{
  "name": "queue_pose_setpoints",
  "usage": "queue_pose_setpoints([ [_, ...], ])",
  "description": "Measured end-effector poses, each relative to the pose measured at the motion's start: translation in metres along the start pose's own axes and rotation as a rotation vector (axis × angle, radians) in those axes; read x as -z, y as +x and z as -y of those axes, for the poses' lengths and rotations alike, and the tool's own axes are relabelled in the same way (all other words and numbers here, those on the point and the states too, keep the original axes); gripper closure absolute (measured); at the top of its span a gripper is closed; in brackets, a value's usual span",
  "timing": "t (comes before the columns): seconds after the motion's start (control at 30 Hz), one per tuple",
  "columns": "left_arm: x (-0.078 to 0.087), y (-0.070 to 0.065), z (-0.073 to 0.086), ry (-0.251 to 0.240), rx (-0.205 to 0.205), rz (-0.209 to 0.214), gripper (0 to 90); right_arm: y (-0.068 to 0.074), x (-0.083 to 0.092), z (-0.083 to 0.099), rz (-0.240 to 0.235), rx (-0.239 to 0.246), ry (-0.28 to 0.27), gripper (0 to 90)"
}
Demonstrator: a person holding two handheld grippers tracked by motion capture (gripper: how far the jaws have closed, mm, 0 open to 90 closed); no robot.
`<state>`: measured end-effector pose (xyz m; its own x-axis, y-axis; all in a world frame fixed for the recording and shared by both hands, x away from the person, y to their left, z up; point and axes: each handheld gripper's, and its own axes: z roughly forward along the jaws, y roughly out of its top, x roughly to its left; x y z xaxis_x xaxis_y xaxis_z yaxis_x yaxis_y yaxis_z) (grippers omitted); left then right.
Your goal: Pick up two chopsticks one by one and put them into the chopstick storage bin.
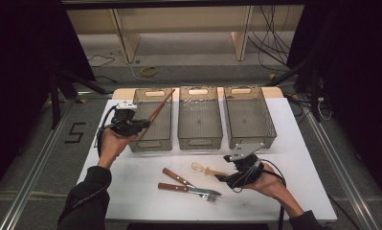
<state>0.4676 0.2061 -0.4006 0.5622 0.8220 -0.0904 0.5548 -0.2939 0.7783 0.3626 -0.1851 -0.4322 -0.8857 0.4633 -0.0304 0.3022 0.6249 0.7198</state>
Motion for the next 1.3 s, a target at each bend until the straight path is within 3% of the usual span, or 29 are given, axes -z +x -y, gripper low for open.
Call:
queue_pose_setpoints([
  [0.7, -0.027, 0.036, -0.005, 0.037, 0.127, -0.068, 83.8, 0.001, 0.0, 0.0, -0.003, -0.001, -0.002, 28.0],
  [1.0, -0.04, 0.039, -0.006, 0.058, 0.153, -0.086, 82.9, 0.001, 0.0, -0.001, -0.009, 0.0, -0.004, 28.0],
  [1.1, -0.042, 0.041, -0.007, 0.051, 0.155, -0.088, 73.9, 0.001, 0.0, -0.001, -0.011, 0.003, -0.002, 28.0],
  [1.17, -0.04, 0.04, -0.011, 0.065, 0.146, -0.095, 60.7, 0.001, 0.0, 0.0, -0.013, 0.004, 0.001, 28.0],
  [1.3, -0.033, 0.036, -0.015, 0.037, 0.144, -0.074, 50.9, 0.001, 0.0, -0.001, -0.014, 0.0, -0.002, 28.0],
])
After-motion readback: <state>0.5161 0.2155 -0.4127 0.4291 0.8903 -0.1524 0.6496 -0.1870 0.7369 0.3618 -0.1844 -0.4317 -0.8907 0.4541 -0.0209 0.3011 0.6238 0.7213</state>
